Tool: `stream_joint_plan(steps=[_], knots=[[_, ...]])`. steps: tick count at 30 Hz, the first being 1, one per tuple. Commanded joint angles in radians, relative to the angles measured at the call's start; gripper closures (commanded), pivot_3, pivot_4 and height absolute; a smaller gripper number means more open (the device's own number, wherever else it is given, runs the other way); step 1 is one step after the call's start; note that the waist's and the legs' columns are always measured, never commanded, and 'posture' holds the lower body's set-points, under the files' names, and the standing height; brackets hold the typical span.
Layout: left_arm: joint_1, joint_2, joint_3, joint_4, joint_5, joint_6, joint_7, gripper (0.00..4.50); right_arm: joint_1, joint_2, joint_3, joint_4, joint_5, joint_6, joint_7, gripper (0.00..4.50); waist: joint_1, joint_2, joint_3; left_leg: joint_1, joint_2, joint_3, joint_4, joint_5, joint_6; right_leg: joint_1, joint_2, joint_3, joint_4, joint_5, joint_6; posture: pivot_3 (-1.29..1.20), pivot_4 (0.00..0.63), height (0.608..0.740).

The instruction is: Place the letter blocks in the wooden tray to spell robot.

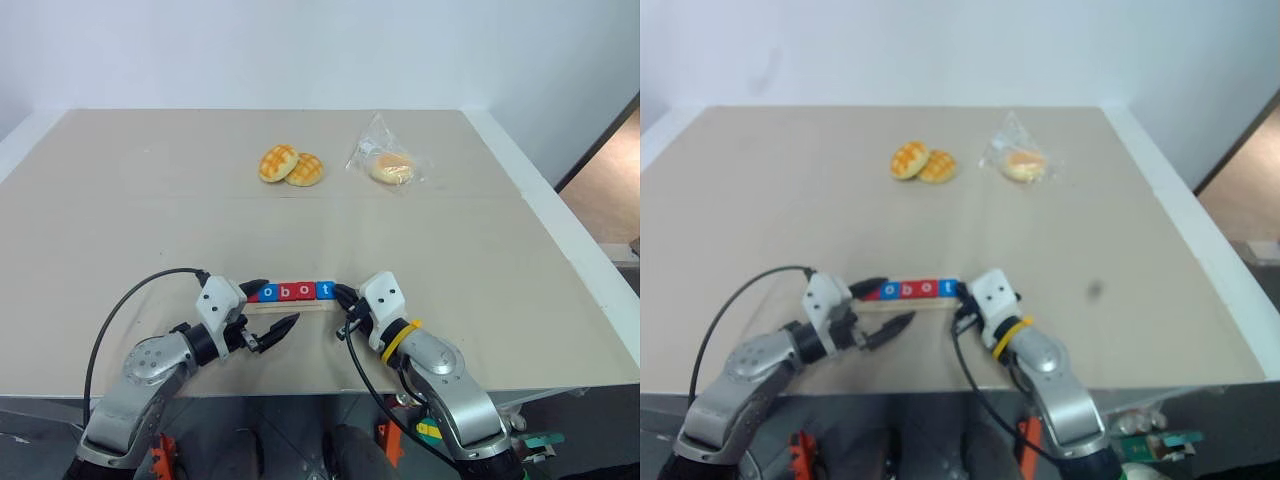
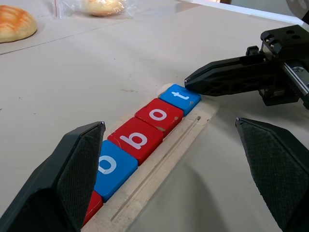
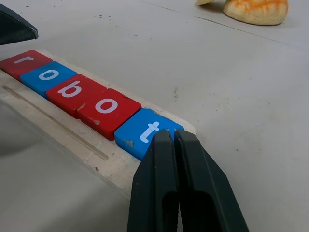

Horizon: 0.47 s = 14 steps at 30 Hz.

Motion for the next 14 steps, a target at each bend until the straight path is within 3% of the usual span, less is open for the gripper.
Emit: stream_joint_plan(steps=[1, 2, 3, 4, 8, 14], knots=[[-0.009, -0.011, 0.023, -0.029, -0.015, -0.004, 0.014, 0.0, -0.029, 0.005, -0.044, -0.032, 0.028, -0.009, -0.003, 4.41, 0.0, 0.0, 0.0, 0.0, 0.0, 0.0, 0.0, 0.0, 0.0, 0.0, 0.0, 0.0, 0.0, 0.0, 0.0, 0.0, 0.15, 0.74], [-0.018, -0.016, 0.049, -0.023, -0.028, 0.004, 0.027, 0.0, -0.04, -0.003, -0.071, -0.027, 0.037, -0.01, -0.001, 4.41, 0.0, 0.0, 0.0, 0.0, 0.0, 0.0, 0.0, 0.0, 0.0, 0.0, 0.0, 0.0, 0.0, 0.0, 0.0, 0.0, 0.15, 0.74], [-0.028, -0.018, 0.073, -0.016, -0.039, 0.011, 0.039, 0.0, -0.05, -0.012, -0.099, -0.021, 0.053, -0.011, 0.005, 3.86, 0.0, 0.0, 0.0, 0.0, 0.0, 0.0, 0.0, 0.0, 0.0, 0.0, 0.0, 0.0, 0.0, 0.0, 0.0, 0.0, 0.15, 0.74], [-0.037, -0.012, 0.101, -0.007, -0.047, 0.012, 0.044, 0.0, -0.06, -0.024, -0.135, -0.013, 0.076, -0.009, 0.017, 3.69, 0.0, 0.0, 0.0, 0.0, 0.0, 0.0, 0.0, 0.0, 0.0, 0.0, 0.0, 0.0, 0.0, 0.0, 0.0, 0.0, 0.15, 0.74], [-0.056, 0.03, 0.187, 0.045, -0.034, 0.016, 0.058, 0.0, -0.083, -0.104, -0.263, 0.05, 0.161, -0.027, 0.097, 2.33, 0.0, 0.0, 0.0, 0.0, -0.001, 0.0, 0.001, 0.0, 0.0, 0.001, 0.0, 0.0, 0.0, 0.001, 0.001, 0.0, 0.15, 0.74], [-0.063, 0.108, 0.261, 0.142, -0.001, 0.016, 0.046, 0.0, -0.077, -0.224, -0.327, 0.163, 0.242, -0.103, 0.271, 0.12, 0.0, 0.0, 0.0, 0.0, -0.001, 0.0, -0.001, -0.001, 0.0, 0.0, 0.0, 0.0, -0.001, -0.001, 0.001, 0.0, 0.15, 0.74]])
